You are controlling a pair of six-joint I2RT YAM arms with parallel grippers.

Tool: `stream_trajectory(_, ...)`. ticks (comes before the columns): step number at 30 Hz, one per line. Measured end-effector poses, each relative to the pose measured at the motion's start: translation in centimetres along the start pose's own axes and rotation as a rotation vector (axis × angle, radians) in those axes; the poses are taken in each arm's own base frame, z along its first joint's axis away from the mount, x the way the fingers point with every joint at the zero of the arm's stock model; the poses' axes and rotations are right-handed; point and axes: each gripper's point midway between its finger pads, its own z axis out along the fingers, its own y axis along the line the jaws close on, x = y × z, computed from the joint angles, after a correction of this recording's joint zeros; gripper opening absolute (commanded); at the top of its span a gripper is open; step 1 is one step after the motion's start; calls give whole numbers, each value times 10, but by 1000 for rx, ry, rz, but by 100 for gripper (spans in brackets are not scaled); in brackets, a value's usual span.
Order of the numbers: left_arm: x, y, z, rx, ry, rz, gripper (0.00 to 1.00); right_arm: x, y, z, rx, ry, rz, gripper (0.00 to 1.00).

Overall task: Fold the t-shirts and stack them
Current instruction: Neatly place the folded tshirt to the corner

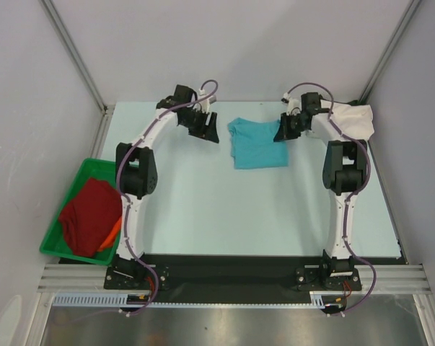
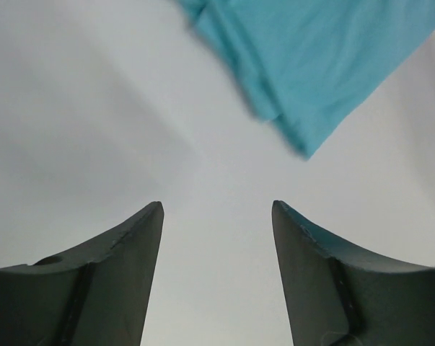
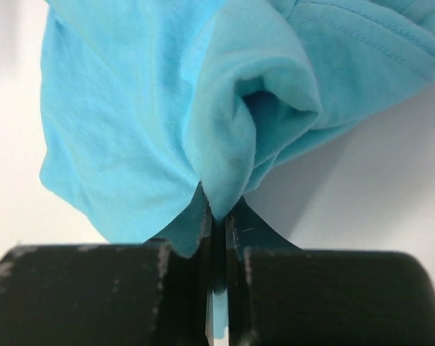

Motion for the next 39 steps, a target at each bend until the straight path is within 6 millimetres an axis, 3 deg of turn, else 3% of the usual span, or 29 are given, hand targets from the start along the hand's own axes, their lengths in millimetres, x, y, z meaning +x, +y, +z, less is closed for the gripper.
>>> stream_trajectory(4, 8, 13, -15, -28, 26, 17, 66, -23, -43, -37, 122, -51, -74, 0)
stream_trajectory(9, 27, 14, -11, -34, 85, 12, 66, -61, -96, -77, 274, -116, -166, 0)
stream_trajectory(11, 29, 10, -9, -37, 97, 24, 66, -71, -109, -90, 321, -137, -193, 0)
stream_trajectory(14, 30, 2, -4, -35, 107, 48, 66, -82, -118, -103, 370, -154, -229, 0)
stream_trajectory(25, 35, -30, 15, -23, 146, 133, 66, -92, -128, -118, 425, -166, -284, 0)
stream_trajectory(39, 36, -65, 30, -30, 171, 234, 67, -84, -181, -168, 502, -203, -209, 0)
